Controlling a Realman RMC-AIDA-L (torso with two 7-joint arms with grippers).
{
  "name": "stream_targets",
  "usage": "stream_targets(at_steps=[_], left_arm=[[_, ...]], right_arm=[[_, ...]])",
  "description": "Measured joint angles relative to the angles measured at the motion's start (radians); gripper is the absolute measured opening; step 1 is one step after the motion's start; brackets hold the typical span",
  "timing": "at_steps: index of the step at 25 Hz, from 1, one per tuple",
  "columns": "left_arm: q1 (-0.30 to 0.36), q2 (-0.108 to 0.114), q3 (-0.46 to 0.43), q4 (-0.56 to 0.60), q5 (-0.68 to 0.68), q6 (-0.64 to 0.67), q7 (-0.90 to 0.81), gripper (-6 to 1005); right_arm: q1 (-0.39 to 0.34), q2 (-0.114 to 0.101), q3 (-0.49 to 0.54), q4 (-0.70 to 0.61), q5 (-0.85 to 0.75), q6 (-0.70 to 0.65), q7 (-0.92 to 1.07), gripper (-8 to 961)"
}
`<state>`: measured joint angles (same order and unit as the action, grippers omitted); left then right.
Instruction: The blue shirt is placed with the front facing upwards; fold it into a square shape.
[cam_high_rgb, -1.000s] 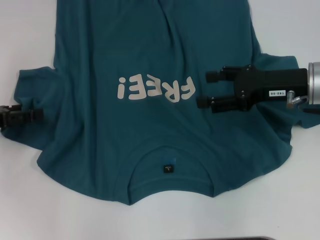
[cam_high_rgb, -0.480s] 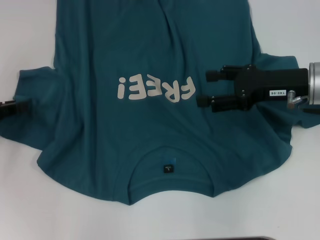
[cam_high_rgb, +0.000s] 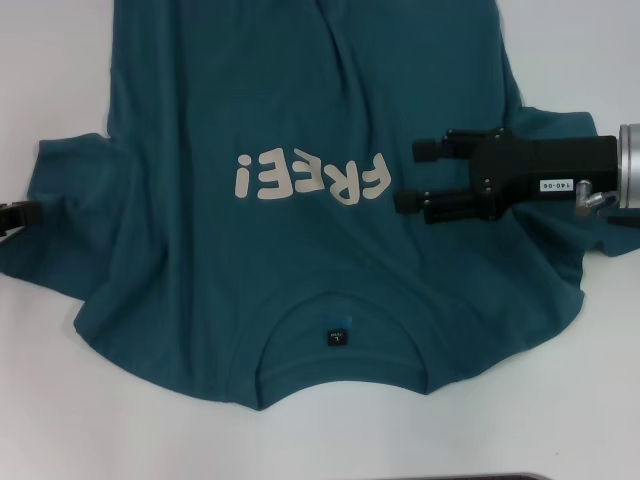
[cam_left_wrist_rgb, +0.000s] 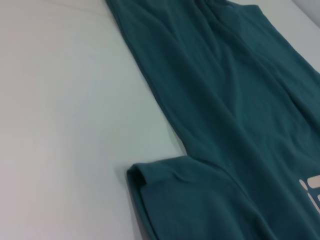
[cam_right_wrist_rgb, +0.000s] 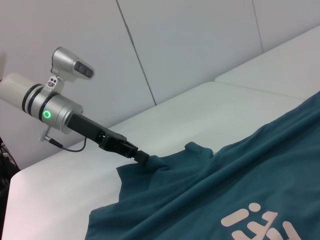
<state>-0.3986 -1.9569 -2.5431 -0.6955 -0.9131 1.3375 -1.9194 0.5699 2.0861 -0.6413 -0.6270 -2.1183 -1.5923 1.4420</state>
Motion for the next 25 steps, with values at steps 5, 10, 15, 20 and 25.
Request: stream_targets(at_steps=[5, 10, 15, 20, 25], left_arm=[[0.003, -0.016, -0.002, -0.033, 0.011, 0.008, -0.001, 79], [0.008, -0.031, -0.01, -0.084, 0.011, 0.022, -0.028, 70], [0.009, -0.031, -0.007, -0.097, 0.011, 0.03, -0.038, 80], [0.017, -0.028, -0.014, -0.108, 0.011, 0.031, -0.054, 258], [0.021, -0.03, -0.005, -0.128, 0.041, 0.04, -0.07, 400]], right_arm=[[-0.001, 0.0, 0.0, 0.001, 0.0, 0.0, -0.002, 913], [-0.001, 0.0, 0.0, 0.001, 0.0, 0.0, -0.002, 913], [-0.001, 0.0, 0.0, 0.002, 0.0, 0.0, -0.002, 913], [0.0, 0.0, 0.0, 0.0, 0.001, 0.0, 0.0, 913], [0.001, 0.0, 0.0, -0.002, 0.002, -0.001, 0.003, 914]])
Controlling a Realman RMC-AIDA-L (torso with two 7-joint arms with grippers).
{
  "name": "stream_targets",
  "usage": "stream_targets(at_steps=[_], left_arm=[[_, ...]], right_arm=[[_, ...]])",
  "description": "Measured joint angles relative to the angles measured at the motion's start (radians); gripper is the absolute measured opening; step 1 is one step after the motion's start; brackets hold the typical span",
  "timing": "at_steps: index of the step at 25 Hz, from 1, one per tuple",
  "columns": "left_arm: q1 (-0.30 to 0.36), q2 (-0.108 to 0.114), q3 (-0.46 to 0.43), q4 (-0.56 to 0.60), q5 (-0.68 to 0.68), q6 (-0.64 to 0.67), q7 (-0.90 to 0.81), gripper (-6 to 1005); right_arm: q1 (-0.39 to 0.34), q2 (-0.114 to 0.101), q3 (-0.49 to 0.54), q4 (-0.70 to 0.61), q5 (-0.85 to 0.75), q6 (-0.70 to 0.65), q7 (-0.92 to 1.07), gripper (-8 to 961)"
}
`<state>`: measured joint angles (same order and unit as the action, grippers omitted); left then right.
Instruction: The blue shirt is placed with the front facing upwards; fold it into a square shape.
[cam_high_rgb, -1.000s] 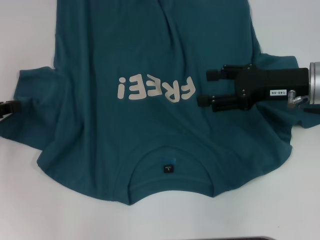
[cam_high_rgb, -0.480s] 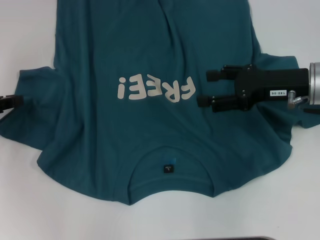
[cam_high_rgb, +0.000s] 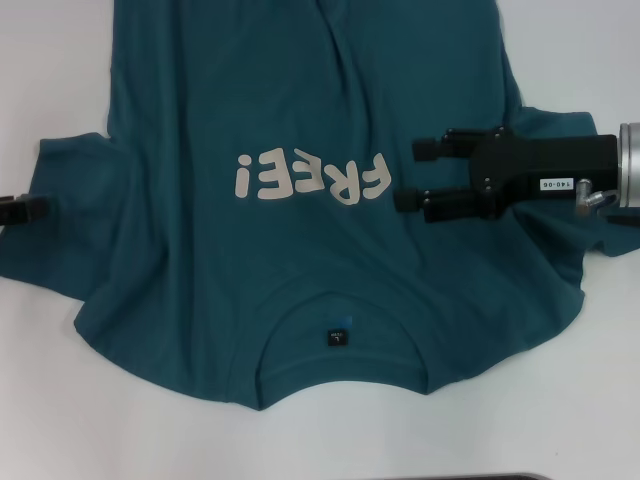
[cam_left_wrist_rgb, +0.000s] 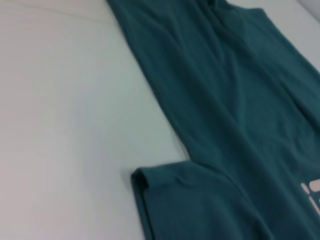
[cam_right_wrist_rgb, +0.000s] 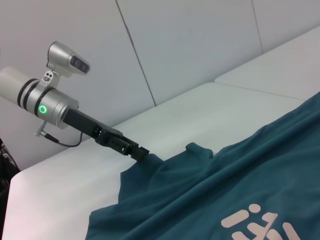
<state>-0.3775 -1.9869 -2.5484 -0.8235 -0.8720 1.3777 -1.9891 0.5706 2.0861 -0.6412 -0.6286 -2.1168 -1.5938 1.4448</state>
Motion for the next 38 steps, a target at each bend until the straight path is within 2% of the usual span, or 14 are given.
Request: stream_targets(at_steps=[9, 14, 19, 25, 30, 33, 38], left_arm=[[-0.005, -0.009, -0.002, -0.008, 0.024, -0.007, -0.003, 699], [-0.005, -0.01, 0.003, -0.007, 0.042, -0.01, -0.003, 751], [-0.006, -0.021, 0.003, -0.025, 0.05, -0.017, -0.007, 735], [-0.012, -0.027, 0.005, -0.033, 0.087, -0.025, -0.02, 627], [-0.013, -0.029, 0.006, -0.035, 0.092, -0.026, -0.02, 374], [-0.013, -0.029, 0.004, -0.035, 0.092, -0.026, -0.02, 172], [-0.014, -0.029, -0.002, -0.048, 0.087, -0.017, -0.02, 93]], right_arm=[[-0.002, 0.0, 0.0, 0.0, 0.009, -0.007, -0.004, 914], [-0.003, 0.0, 0.0, 0.0, 0.009, -0.008, -0.004, 914], [-0.003, 0.0, 0.0, 0.0, 0.01, -0.011, -0.004, 914], [-0.003, 0.0, 0.0, -0.002, 0.011, -0.013, -0.004, 914], [-0.003, 0.0, 0.0, -0.002, 0.012, -0.016, -0.005, 914], [-0.003, 0.0, 0.0, -0.002, 0.012, -0.017, -0.005, 914], [-0.003, 0.0, 0.0, -0.001, 0.012, -0.019, -0.005, 914]])
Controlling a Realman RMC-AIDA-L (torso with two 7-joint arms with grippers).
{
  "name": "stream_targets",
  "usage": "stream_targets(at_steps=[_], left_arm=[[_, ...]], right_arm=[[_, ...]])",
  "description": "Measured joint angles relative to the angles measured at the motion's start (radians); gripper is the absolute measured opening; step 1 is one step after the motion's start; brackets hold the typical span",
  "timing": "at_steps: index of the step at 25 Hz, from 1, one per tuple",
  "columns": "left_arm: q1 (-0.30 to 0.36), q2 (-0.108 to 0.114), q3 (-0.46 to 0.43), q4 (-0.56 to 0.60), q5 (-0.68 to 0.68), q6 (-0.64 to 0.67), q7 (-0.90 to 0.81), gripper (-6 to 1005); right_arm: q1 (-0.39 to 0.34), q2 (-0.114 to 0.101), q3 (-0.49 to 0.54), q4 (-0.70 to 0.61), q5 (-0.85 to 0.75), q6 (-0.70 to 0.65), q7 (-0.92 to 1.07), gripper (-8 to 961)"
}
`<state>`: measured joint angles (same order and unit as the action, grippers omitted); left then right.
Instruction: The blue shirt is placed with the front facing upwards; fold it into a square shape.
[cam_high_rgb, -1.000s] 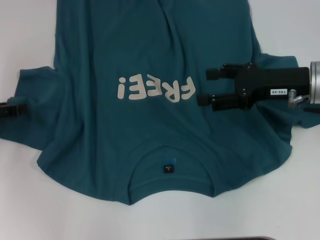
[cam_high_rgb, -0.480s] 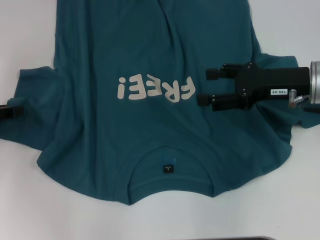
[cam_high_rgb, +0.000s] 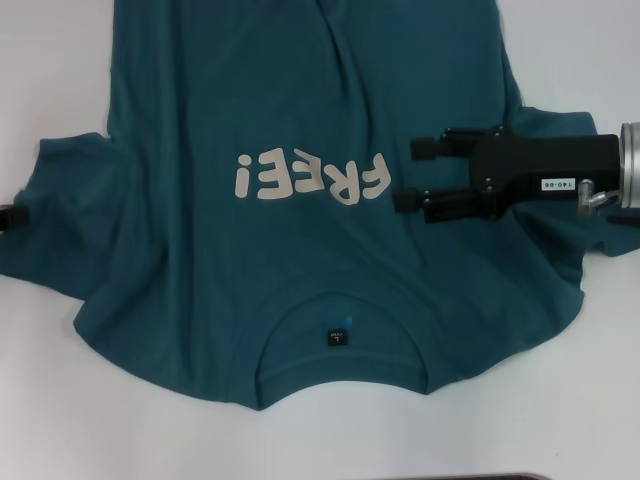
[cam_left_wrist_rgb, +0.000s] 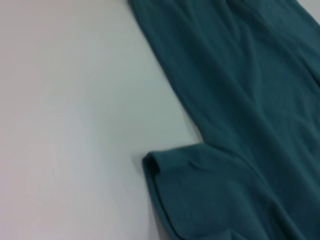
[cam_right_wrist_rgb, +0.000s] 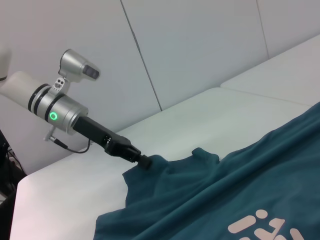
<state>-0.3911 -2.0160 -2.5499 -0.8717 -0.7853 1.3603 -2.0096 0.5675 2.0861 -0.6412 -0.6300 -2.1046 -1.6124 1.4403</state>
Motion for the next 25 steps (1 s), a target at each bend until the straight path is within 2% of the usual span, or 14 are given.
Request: stream_targets(at_steps=[6, 10, 20, 25], left_arm=[[0.002, -0.001, -0.004, -0.032, 0.0, 0.008, -0.009, -1], [0.008, 0.001, -0.005, -0.069, 0.005, 0.012, -0.03, -1], [0.012, 0.029, -0.047, -0.119, 0.033, 0.017, -0.046, -2], [0.008, 0.032, -0.059, -0.148, 0.063, 0.019, -0.055, -2]], right_arm=[[0.0, 0.0, 0.0, 0.006, 0.0, 0.0, 0.0, 913], [0.0, 0.0, 0.001, 0.007, 0.0, 0.0, 0.003, 912], [0.0, 0.0, -0.005, 0.021, 0.028, 0.0, 0.009, 912], [0.001, 0.0, -0.008, 0.031, 0.034, -0.001, 0.009, 913]])
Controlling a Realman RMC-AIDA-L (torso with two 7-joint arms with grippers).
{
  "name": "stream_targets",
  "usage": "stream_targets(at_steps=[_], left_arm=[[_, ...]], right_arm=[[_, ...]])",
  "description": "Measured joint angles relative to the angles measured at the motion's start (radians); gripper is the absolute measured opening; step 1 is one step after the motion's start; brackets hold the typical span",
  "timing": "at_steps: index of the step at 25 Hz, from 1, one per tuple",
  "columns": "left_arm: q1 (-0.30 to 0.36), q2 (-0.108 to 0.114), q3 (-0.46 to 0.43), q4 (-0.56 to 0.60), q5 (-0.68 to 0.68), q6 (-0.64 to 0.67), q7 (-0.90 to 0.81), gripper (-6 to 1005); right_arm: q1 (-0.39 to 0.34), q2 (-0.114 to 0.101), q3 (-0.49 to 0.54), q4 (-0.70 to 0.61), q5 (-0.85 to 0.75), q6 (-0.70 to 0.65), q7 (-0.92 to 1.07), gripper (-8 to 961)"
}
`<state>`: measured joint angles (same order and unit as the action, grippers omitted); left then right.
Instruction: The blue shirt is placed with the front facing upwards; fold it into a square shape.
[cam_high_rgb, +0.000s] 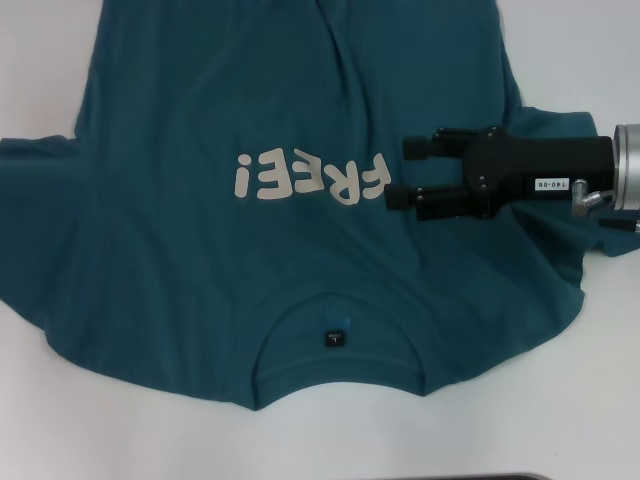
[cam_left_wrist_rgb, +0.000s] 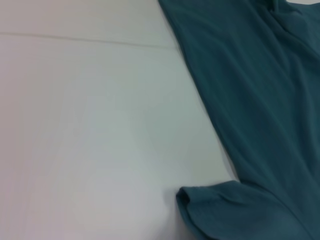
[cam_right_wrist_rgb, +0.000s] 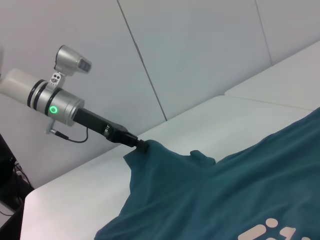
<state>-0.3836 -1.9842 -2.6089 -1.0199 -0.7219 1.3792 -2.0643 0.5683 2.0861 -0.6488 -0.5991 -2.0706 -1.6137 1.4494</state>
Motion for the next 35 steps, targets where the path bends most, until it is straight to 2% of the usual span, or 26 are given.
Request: stream_targets(at_steps=[6, 16, 25, 35], left_arm=[[-0.007, -0.002, 0.0, -0.02, 0.001, 0.013, -0.005, -1], [-0.01, -0.03, -0.012, -0.049, -0.015, 0.116, -0.096, -1], [-0.007, -0.035, -0.04, -0.053, -0.154, 0.228, -0.105, -1], [-0.031, -0.078, -0.034, -0.035, -0.228, 0.28, -0.106, -2]], right_arm=[[0.002, 0.002, 0.0, 0.004, 0.001, -0.001, 0.0, 913], [0.001, 0.003, 0.0, 0.006, 0.001, -0.002, -0.002, 913], [0.007, 0.003, -0.006, 0.006, 0.001, -0.002, -0.008, 913], [0.007, 0.003, -0.01, 0.006, 0.001, -0.001, -0.01, 914]])
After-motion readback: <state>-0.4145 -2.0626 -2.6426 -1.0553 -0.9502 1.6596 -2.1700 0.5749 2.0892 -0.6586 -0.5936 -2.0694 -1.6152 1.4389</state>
